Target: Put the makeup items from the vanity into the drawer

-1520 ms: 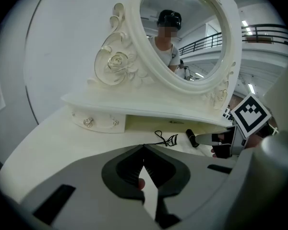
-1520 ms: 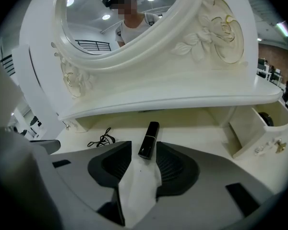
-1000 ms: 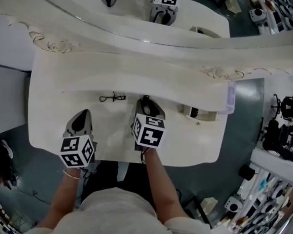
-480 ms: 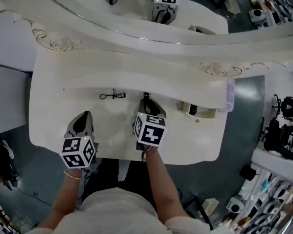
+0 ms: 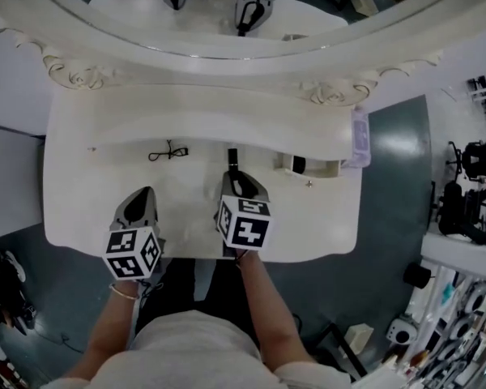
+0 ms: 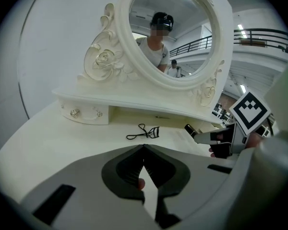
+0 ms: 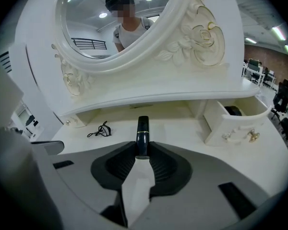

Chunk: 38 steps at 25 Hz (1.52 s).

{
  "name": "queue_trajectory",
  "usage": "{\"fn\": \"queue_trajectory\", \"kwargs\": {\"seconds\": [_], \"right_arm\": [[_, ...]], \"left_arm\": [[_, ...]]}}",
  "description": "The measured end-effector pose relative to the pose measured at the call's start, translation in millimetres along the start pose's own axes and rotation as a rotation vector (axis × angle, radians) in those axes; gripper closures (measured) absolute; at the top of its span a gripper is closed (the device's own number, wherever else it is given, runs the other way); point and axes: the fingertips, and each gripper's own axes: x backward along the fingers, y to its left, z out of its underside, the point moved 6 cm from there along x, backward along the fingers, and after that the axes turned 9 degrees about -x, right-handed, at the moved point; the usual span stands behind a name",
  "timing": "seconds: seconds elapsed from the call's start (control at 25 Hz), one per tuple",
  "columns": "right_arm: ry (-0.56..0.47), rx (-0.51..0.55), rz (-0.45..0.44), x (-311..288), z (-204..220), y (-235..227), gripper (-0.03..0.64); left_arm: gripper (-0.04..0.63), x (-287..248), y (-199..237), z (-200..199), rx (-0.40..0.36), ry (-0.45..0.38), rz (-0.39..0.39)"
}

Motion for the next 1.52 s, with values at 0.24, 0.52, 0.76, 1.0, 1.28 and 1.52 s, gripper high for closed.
{"fn": "queue_trajectory", "kwargs": {"seconds": [0.24,0.52,0.76,1.0,1.28,1.52], "right_arm": [[-0.009,0.009,-0.017,40.3,9.4,-9.7,0.518],[-0.060,-0.022,0.022,93.1,5.4,-44.2,0.518],[-0.114,-0.082,0.084,130.7,-4.1,-87.8,0.518],[-0.135,-0.107,0.109,144.9,-15.7,-121.9,0.518],[-0.132,-0.135,0.096,141.1,-29.5,-139.9,0.518],[-0.056,-0.086,0.077,132.0,-39.9,-150.3,0.518]], "left_arm": [[0.592,-0.4,-36.5,-5.4,-0.030,-0.009,0.063],[0.592,-2.1,-93.7,-17.8,-0.079,-0.034,0.167],[0.592,-5.6,-145.9,-36.4,-0.139,-0.066,0.254],[0.592,-11.4,-178.4,-41.4,-0.183,-0.068,0.291],[0.592,-19.1,-196.4,-48.2,-0.213,-0.062,0.303],[0.592,-33.3,-205.6,-55.9,-0.206,-0.052,0.298]]}}
